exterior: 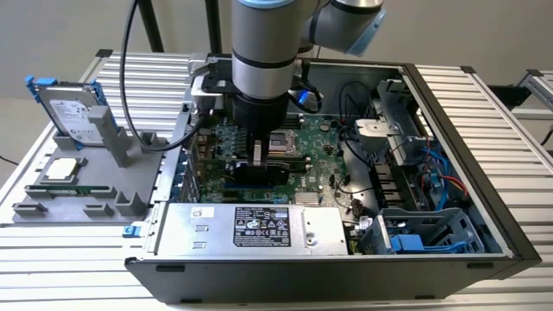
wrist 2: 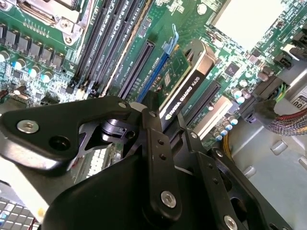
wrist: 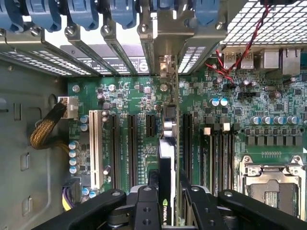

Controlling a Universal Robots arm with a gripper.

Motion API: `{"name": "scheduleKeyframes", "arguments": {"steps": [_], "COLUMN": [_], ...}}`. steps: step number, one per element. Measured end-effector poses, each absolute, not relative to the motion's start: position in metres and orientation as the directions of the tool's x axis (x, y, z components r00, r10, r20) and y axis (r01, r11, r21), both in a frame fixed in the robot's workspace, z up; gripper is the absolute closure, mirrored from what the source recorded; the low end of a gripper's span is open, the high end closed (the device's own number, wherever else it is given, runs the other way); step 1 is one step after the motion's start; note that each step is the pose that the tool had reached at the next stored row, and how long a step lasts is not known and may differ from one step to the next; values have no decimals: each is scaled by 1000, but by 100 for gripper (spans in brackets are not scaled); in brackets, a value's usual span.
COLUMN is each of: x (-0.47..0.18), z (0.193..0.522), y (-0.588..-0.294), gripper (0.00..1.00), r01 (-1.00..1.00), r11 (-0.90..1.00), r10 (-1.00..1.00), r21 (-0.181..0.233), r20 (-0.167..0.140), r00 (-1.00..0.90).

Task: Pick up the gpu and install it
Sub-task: 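Insert the gpu into the slot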

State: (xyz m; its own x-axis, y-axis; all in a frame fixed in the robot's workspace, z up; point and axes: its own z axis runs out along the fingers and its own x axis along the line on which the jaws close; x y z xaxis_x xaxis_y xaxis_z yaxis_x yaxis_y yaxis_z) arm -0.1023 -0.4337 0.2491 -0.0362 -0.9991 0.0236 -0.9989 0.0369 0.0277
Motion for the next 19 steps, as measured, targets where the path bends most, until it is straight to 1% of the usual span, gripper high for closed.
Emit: {"name": "scheduleKeyframes", "arguments": {"steps": [19], "x": [-102], "z": [248], "y": [-434], "gripper": [100], "r01": [-999], "r11": [38], "r10": [-999], "r21": [27], "r20": [23], "r00": [-37]}}
